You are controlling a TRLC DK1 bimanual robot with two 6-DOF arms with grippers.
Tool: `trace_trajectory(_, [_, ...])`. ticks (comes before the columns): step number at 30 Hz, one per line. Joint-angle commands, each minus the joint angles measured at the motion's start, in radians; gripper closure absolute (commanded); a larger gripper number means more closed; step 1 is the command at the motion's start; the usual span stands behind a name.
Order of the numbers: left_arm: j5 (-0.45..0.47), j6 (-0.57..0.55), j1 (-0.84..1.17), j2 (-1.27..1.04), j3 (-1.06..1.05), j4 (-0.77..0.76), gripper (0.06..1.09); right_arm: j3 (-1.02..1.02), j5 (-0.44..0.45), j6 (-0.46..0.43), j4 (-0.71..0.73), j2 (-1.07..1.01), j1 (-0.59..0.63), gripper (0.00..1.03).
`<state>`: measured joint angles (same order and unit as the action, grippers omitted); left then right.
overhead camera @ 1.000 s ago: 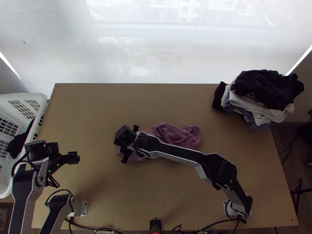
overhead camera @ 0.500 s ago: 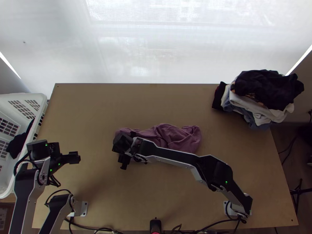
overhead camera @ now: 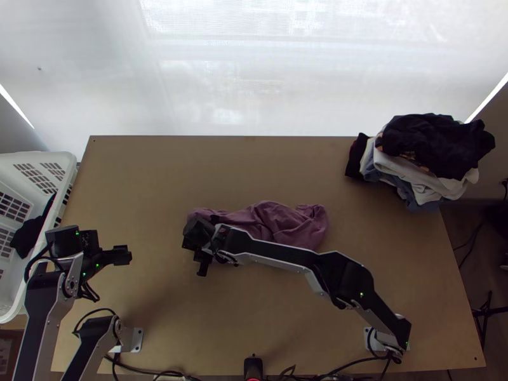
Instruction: Fold the t-shirt
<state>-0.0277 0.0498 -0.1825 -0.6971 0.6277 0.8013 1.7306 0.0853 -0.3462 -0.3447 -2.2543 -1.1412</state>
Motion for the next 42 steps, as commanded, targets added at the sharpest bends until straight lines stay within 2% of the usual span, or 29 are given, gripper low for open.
trace_trajectory(1, [0.003, 0.002, 0.000, -0.008, 0.004, -0.004, 0.12, 0.027, 0.005, -0.031, 0.015, -0.014, 0.014, 1.00])
trace_trajectory(10, [0.018, -0.007, 0.021, -0.025, 0.027, -0.019, 0.12, 0.041, 0.042, -0.010, 0.012, 0.090, 0.052, 1.00])
trace_trajectory(14, [0.028, -0.031, 0.052, -0.028, 0.033, -0.025, 0.12, 0.103, 0.074, 0.006, -0.031, 0.164, 0.090, 1.00])
trace_trajectory(23, [0.028, -0.065, 0.135, -0.035, 0.046, -0.045, 0.12, 0.303, 0.148, -0.011, -0.174, 0.314, 0.224, 1.00])
trace_trajectory(30, [0.028, -0.067, 0.183, -0.038, 0.047, -0.045, 0.12, 0.566, 0.192, -0.034, -0.280, 0.363, 0.321, 1.00])
trace_trajectory(34, [0.028, -0.071, 0.232, -0.045, 0.047, -0.051, 0.12, 0.604, 0.246, -0.109, -0.252, 0.415, 0.328, 1.00])
trace_trajectory(37, [0.028, -0.071, 0.265, -0.058, 0.047, -0.063, 0.12, 0.604, 0.286, -0.129, -0.215, 0.457, 0.331, 1.00])
trace_trajectory(42, [0.026, -0.051, 0.354, -0.076, 0.044, -0.082, 0.12, 0.603, 0.369, -0.189, -0.103, 0.519, 0.354, 1.00])
